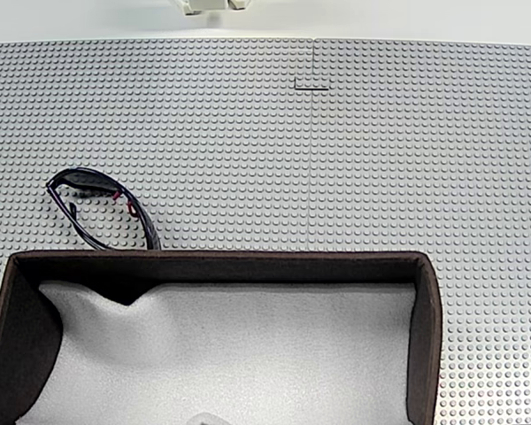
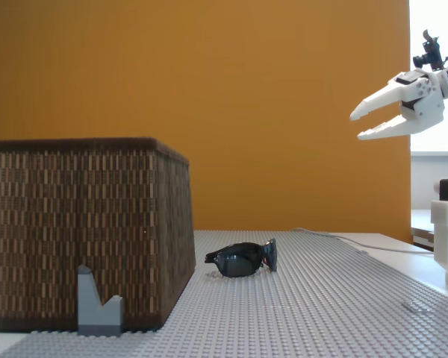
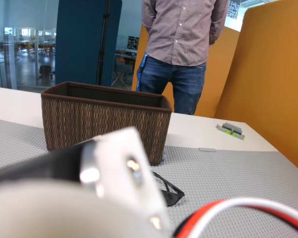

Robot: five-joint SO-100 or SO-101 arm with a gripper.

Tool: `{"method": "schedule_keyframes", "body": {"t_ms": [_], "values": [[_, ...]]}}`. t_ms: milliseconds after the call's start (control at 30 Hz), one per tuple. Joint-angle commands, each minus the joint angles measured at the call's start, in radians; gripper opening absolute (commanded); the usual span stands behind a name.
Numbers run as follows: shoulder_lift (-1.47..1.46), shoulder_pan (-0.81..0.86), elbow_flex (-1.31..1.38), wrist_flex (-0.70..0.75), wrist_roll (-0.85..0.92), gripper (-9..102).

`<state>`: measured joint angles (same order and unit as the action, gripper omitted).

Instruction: Grasp a glasses and put it in the bin.

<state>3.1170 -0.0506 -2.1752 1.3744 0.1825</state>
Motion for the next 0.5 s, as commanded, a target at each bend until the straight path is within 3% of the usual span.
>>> {"method": "schedule_keyframes", "body": {"t_ms": [0, 467], "values": [[-0.017, 0.127, -0.212, -0.066, 0.095, 0], [-0.098, 0.172, -0.181, -0.103, 0.110, 0]]}}
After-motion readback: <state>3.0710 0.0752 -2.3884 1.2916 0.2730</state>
